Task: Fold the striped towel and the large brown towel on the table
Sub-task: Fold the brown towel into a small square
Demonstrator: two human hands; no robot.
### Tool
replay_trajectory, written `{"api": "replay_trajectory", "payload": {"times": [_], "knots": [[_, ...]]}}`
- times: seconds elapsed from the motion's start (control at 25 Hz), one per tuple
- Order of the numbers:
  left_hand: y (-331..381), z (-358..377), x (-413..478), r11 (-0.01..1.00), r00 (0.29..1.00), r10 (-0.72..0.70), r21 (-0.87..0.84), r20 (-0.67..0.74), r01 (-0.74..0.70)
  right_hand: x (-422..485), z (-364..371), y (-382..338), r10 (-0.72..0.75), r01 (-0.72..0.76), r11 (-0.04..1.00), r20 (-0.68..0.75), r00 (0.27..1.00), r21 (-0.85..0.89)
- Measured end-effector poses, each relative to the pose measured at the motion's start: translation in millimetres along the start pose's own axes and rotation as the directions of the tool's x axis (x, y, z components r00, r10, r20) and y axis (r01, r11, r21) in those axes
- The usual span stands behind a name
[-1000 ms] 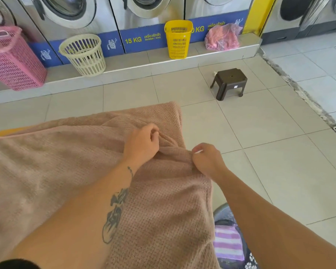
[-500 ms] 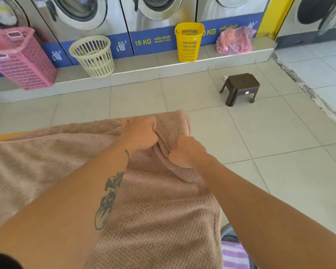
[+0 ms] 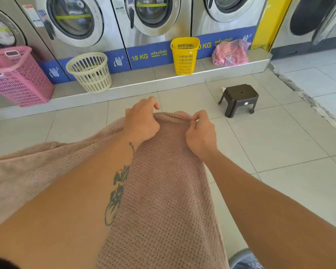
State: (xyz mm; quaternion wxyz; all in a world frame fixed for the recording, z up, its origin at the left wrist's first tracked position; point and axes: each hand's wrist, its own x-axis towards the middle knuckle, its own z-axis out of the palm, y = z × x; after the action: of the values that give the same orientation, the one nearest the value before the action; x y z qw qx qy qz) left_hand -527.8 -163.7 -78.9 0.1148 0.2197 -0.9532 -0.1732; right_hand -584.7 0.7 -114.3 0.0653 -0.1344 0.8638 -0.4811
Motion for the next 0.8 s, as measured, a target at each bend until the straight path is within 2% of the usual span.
{"api": "replay_trajectory", "payload": {"times": [0.08, 0.12, 0.16, 0.2, 0.24, 0.28, 0.32, 0.36, 0.4, 0.52, 0.56, 0.6, 0.64, 0.72, 0.8], "knots": [[5.9, 11.7, 5.1, 0.997, 1.000, 0.014, 0.078, -0.018, -0.012, 13.7, 10.2, 14.4, 0.160, -0.163, 0.984, 0.050, 0.986, 0.064], [6.7, 18.4, 8.9, 0.992, 1.000, 0.010, 0.123, -0.006, -0.009, 19.6, 12.2, 19.8, 0.275, -0.292, 0.947, 0.134, 0.952, 0.131], [8.4, 22.0, 10.2, 0.985, 0.998, -0.023, 0.170, 0.059, 0.013, 23.0, 12.4, 23.2, 0.375, -0.426, 0.884, 0.252, 0.892, 0.193], [6.7, 27.2, 14.2, 0.978, 0.979, -0.089, 0.201, 0.182, 0.051, 25.5, 12.3, 27.6, 0.439, -0.537, 0.810, 0.366, 0.821, 0.234], [5.0, 29.6, 16.9, 0.975, 0.929, -0.171, 0.194, 0.328, 0.111, 25.9, 11.5, 30.5, 0.460, -0.598, 0.764, 0.445, 0.769, 0.243], [3.9, 29.9, 19.2, 0.972, 0.861, -0.234, 0.127, 0.451, 0.197, 26.0, 10.9, 33.7, 0.456, -0.614, 0.752, 0.485, 0.746, 0.239], [2.4, 31.2, 22.4, 0.961, 0.820, -0.256, 0.047, 0.512, 0.271, 26.3, 10.6, 37.5, 0.444, -0.611, 0.755, 0.500, 0.743, 0.238], [0.6, 31.4, 24.7, 0.954, 0.808, -0.256, 0.002, 0.531, 0.301, 26.5, 11.0, 41.0, 0.430, -0.604, 0.758, 0.506, 0.747, 0.247], [-1.0, 32.3, 27.0, 0.953, 0.797, -0.269, 0.030, 0.542, 0.301, 27.1, 12.3, 45.0, 0.421, -0.598, 0.760, 0.507, 0.752, 0.257], [0.1, 31.6, 29.5, 0.921, 0.662, -0.360, 0.135, 0.657, 0.366, 27.2, 18.3, 55.2, 0.431, -0.628, 0.718, 0.516, 0.740, 0.301], [0.9, 31.2, 31.2, 0.915, 0.641, -0.366, 0.136, 0.674, 0.380, 25.7, 19.5, 56.4, 0.423, -0.643, 0.700, 0.545, 0.724, 0.310], [-0.4, 33.0, 35.3, 0.911, 0.640, -0.368, 0.125, 0.675, 0.393, 23.5, 20.3, 57.1, 0.405, -0.646, 0.694, 0.571, 0.715, 0.317], [-2.2, 33.8, 40.0, 0.922, 0.677, -0.354, 0.118, 0.645, 0.369, 21.4, 19.6, 55.8, 0.380, -0.633, 0.696, 0.573, 0.726, 0.340], [-6.1, 39.0, 49.2, 0.955, 0.827, -0.278, 0.050, 0.489, 0.291, 21.7, 18.4, 51.4, 0.354, -0.565, 0.697, 0.472, 0.807, 0.443], [-2.6, 43.9, 46.8, 0.975, 0.950, -0.195, -0.062, 0.244, 0.216, 24.8, 17.4, 46.1, 0.370, -0.483, 0.719, 0.313, 0.875, 0.500]]}}
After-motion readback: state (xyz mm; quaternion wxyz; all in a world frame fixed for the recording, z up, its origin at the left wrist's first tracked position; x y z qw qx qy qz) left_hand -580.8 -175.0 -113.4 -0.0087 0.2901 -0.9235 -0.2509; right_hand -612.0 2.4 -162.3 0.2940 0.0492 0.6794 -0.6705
